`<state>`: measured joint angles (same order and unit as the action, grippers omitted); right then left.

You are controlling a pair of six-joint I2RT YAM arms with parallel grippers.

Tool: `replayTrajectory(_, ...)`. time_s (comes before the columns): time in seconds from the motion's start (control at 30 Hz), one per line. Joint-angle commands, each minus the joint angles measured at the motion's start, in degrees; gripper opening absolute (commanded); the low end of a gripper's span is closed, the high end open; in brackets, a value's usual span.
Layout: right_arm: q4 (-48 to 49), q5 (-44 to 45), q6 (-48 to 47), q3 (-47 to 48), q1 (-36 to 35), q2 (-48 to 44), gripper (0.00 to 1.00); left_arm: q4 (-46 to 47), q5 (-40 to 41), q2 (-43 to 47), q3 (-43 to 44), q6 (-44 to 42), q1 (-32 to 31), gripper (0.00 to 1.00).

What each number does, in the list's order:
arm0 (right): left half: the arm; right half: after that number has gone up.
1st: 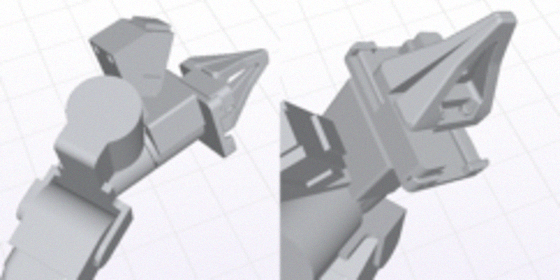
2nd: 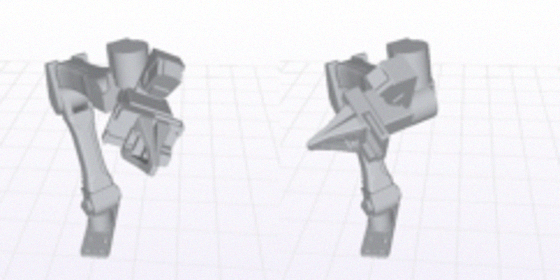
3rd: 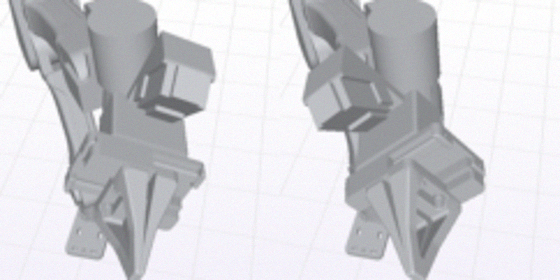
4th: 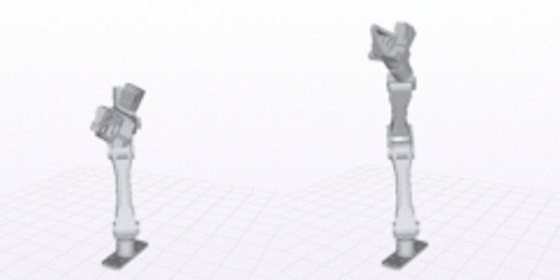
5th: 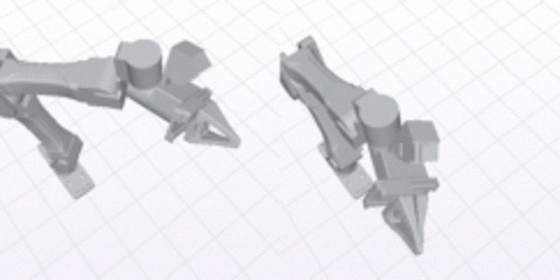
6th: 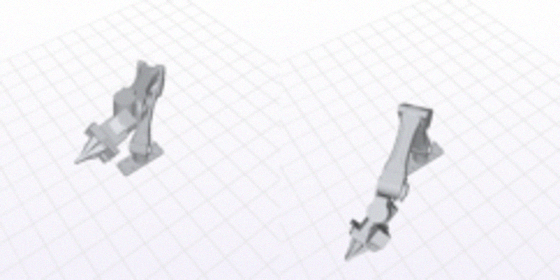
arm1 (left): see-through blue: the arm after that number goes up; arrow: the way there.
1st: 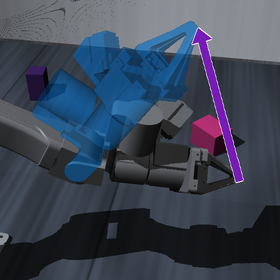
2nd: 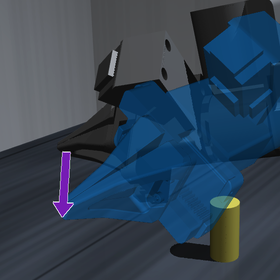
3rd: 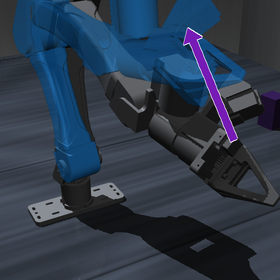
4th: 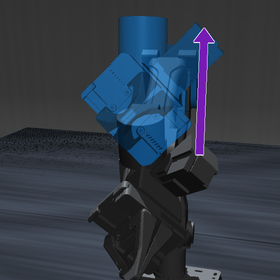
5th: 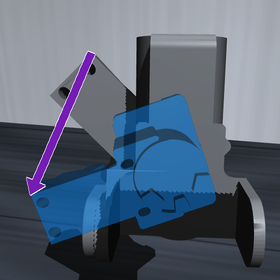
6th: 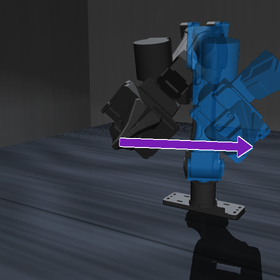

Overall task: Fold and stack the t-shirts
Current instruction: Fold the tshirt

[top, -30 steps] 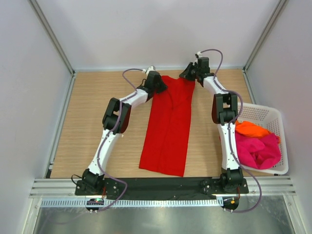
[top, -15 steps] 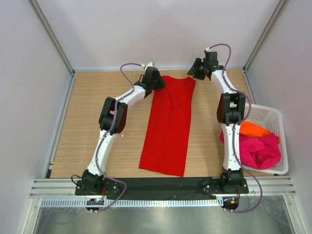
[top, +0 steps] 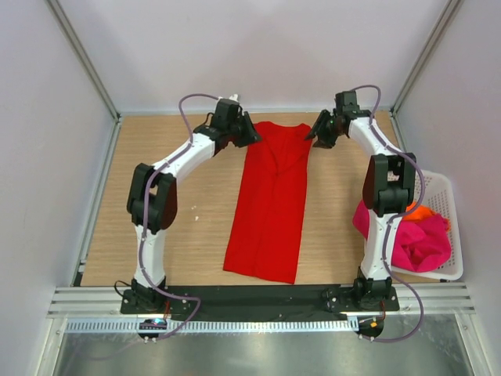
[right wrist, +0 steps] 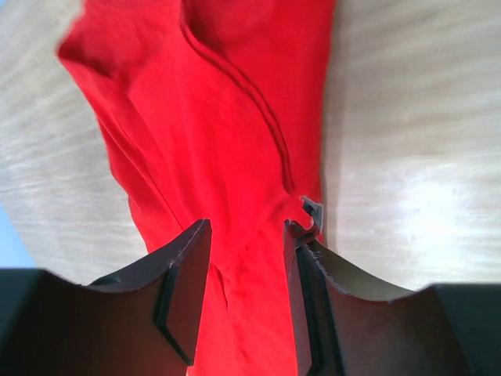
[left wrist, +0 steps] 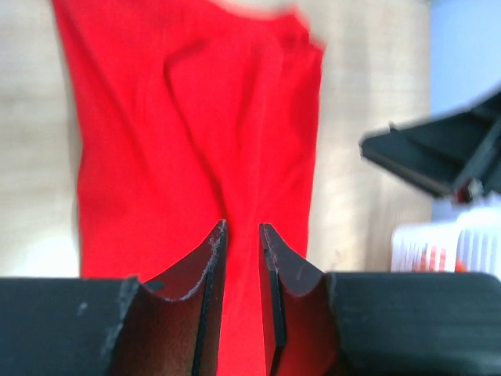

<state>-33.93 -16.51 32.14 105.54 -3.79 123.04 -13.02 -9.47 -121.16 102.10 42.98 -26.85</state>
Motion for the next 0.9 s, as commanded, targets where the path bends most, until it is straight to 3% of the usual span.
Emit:
replayTrajectory(0.0,-3.24,-3.69,3.8,-1.82,-0.25,-1.32,0.48,-10.35,-5.81,6.19,-3.57,-4.65,0.13,0.24)
replayTrajectory(0.37,0.71,-6.69,8.2,-2.0,-0.34,2.9,0.4,-18.97,-6.7,23.5,-21.76,-11.96,0.13,0.23)
replayTrajectory(0.87,2.38,-5.64,9.25,-0.42,-0.34,7.3,0.37,-21.0,-7.22,25.01,-21.95,-12.57,1.36,0.22)
